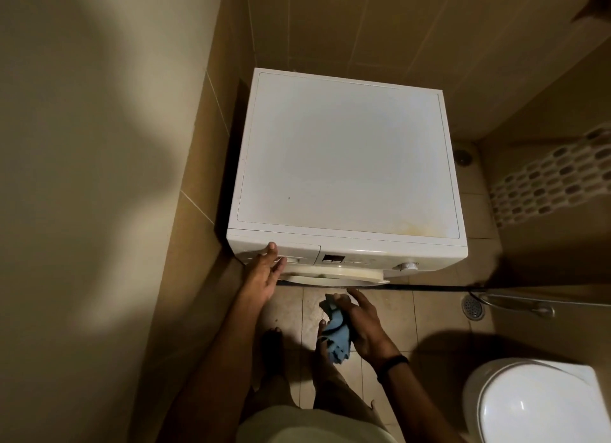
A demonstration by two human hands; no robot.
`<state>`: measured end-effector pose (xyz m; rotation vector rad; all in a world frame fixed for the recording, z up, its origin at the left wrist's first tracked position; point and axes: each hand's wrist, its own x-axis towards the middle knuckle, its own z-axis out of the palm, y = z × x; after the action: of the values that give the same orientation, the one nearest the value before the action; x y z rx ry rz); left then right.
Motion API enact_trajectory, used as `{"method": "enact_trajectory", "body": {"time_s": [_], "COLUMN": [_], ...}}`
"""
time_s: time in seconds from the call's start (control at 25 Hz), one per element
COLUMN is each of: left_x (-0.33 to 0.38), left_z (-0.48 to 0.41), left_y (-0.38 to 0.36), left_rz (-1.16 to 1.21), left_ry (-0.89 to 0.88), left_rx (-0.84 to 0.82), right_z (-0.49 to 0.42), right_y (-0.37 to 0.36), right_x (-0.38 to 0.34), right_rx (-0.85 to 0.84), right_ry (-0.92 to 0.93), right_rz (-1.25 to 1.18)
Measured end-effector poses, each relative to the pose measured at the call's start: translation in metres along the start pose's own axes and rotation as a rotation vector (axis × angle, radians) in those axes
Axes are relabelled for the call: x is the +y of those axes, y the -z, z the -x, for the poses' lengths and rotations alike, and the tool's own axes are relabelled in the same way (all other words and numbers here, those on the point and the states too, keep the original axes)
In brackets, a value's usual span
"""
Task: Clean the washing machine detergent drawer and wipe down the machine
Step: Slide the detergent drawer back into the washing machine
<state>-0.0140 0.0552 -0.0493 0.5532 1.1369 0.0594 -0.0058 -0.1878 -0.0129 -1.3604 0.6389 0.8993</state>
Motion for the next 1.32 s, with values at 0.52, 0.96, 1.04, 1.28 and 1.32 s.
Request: {"method": "enact_trajectory", "body": {"time_s": [0.52,0.96,1.04,1.28,1.32], "left_x": [0.016,0.029,0.024,-0.006,-0.014], "left_z": [0.000,-0.001,0.009,0.048,0.055], "left_y": [-0.019,-0.029,-0.024,0.021,0.030], "left_rz": [-0.093,-0.155,-0.148,-0.080,-0.060], "left_ry": [0.071,0.069,0.079,0.181,0.199], "left_rx": [0.047,0.099,0.096,0.085,0.102], "right_z": [0.011,0.026,0.028,0.025,0.025], "right_y": [0.005,-0.004,-0.004,0.004,0.005], "right_x": [0.019,0.028,0.031,0.040,0.041], "right_rx": [-0.015,0.033,0.035,0.083,0.094], "right_ry": [-0.073,-0.071,-0.082,-0.117,-0.119], "right_rz": [-0.070,-0.011,0.001,0.040,0.045]}}
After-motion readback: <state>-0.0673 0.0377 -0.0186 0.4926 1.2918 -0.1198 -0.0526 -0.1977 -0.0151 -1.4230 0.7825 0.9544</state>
